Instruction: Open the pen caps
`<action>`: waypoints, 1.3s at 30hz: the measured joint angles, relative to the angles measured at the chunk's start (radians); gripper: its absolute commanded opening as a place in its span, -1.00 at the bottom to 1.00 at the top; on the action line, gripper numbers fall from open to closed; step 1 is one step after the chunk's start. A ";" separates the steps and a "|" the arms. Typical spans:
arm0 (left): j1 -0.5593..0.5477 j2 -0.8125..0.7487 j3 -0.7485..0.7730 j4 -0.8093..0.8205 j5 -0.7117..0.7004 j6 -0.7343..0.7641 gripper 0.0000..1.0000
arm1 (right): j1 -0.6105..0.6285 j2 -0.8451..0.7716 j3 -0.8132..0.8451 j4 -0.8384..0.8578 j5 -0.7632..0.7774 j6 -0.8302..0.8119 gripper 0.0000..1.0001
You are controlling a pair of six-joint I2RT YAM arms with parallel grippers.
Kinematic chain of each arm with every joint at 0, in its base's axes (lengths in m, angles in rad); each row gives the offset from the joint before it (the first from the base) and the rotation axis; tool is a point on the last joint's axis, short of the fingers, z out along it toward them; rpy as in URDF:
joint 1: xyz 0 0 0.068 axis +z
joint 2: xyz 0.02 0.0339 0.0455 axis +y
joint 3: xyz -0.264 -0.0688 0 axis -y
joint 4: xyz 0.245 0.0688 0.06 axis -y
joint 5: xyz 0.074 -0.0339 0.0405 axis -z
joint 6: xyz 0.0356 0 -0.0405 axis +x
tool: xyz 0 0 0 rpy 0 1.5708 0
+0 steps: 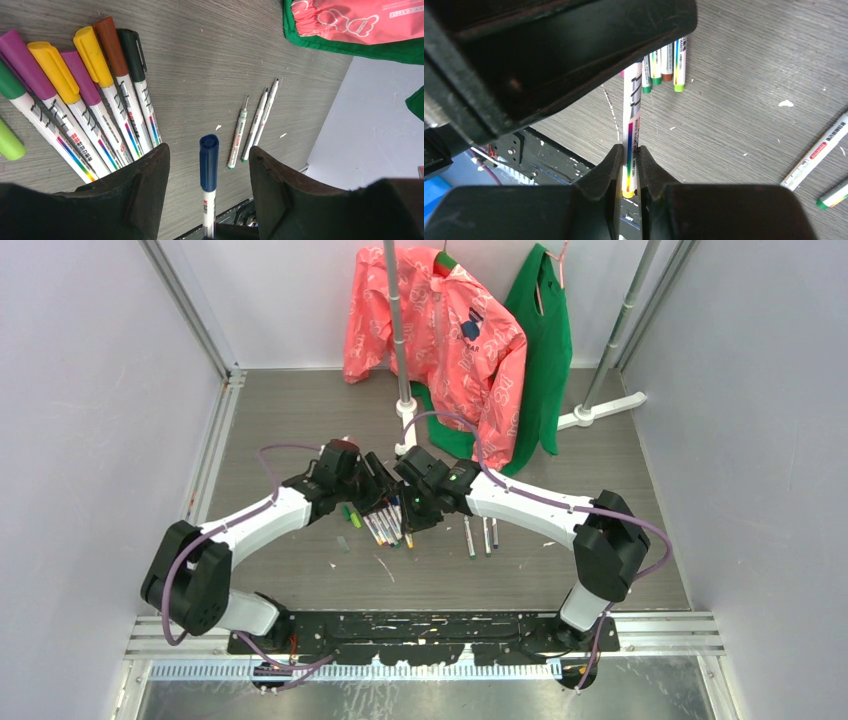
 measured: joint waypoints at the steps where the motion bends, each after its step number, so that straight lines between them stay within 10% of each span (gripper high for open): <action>1: 0.000 0.006 0.003 0.000 0.000 0.000 0.11 | 0.000 0.000 0.000 0.002 -0.006 0.002 -0.98; 14: -0.001 0.067 0.022 0.016 0.024 -0.003 -0.42 | 0.000 0.000 0.000 0.012 -0.058 0.018 -0.98; 19: -0.001 0.069 0.022 0.023 0.038 0.000 -0.97 | 0.000 0.000 0.000 0.013 -0.058 0.021 -0.98; 39: -0.001 0.027 -0.002 0.043 0.041 -0.027 -1.00 | -0.008 -0.008 -0.003 0.036 -0.054 0.030 -0.39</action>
